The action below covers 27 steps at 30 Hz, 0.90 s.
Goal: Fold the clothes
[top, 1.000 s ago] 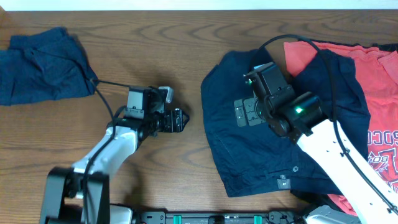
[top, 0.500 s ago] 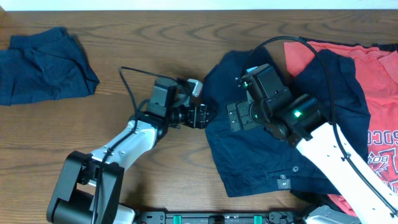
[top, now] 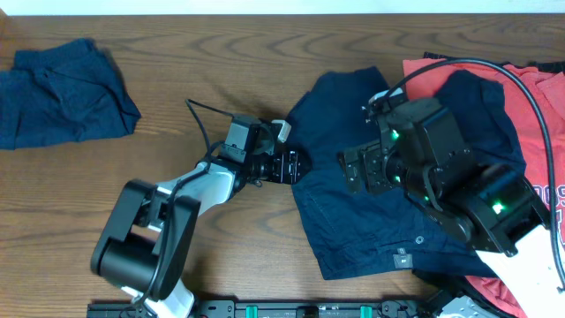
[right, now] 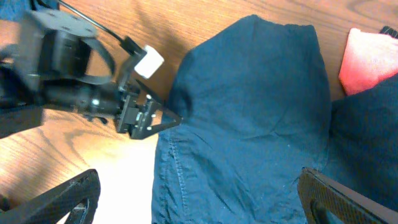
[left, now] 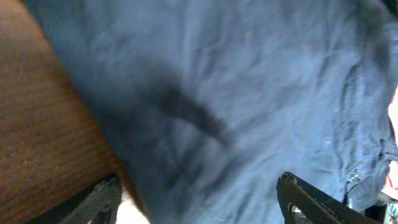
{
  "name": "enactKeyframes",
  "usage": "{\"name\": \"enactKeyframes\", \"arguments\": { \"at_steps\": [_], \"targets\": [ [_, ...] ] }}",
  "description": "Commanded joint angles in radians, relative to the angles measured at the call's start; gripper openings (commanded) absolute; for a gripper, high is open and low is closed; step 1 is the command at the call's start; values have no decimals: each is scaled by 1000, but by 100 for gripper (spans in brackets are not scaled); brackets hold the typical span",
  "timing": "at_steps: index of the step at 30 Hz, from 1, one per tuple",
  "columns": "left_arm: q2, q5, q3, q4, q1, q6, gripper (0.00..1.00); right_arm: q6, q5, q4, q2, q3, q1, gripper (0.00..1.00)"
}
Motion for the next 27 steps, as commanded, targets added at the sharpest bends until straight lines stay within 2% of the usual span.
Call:
{"name": "enactKeyframes", "arguments": {
  "at_steps": [1,5,6,8,9,10,12,13,15,21,27],
  "targets": [
    [33,6,35,8,5,-25,84,5,4,-10,-16,18,14,99],
    [44,4,42,49,8,-27,85,5,4,-24,-18,18,18,99],
    [47,2,43,57,10,-29,79,5,4,-27,-18,18,19,99],
    [52,1,53,59,10,-28,51,5,4,-29,-18,18,23,99],
    [56,2,58,59,10,-29,43,4,4,-30,-18,18,26,99],
    [63,2,65,59,10,-32,39,5,4,-30,-18,18,27,99],
    [74,2,76,60,10,-32,39,5,4,-30,-18,18,32,99],
    [79,2,81,60,10,-32,34,5,4,-31,-18,18,36,99],
    [79,-6,86,60,10,-32,6,5,3,-36,-18,18,40,99],
    [79,-42,105,67,31,-59,6,5,3,-52,-18,18,45,99],
    [77,-47,106,46,129,-102,6,5,4,-56,-18,18,45,99]
  ]
}}
